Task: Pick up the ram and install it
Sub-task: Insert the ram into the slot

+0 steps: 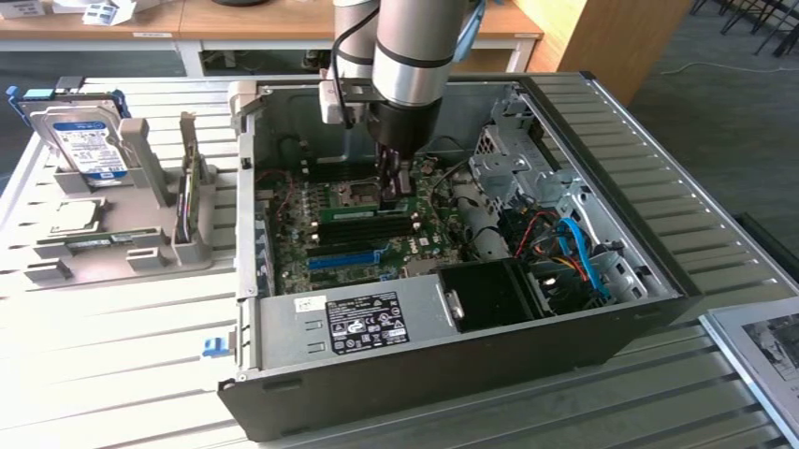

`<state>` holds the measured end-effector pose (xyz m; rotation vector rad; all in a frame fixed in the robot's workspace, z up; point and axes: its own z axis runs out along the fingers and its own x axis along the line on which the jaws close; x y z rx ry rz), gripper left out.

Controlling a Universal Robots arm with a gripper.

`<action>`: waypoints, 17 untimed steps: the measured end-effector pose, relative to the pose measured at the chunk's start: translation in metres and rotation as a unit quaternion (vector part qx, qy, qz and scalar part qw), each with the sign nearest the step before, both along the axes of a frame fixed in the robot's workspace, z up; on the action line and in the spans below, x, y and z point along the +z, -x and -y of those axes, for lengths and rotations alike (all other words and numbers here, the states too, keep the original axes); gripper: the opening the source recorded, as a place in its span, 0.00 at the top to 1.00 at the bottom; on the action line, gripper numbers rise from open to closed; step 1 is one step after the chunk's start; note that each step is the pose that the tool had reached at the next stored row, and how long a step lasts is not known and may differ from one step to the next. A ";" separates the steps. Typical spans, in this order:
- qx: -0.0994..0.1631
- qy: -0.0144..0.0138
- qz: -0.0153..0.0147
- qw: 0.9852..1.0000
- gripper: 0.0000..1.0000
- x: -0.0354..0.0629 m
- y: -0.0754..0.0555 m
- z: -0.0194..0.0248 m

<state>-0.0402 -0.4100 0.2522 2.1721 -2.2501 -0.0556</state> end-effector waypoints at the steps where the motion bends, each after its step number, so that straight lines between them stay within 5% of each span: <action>1: 0.000 0.000 0.000 1.000 0.88 0.0000 0.000 0.0008; 17: 0.000 0.000 0.000 1.000 0.88 -0.0103 0.000 0.0027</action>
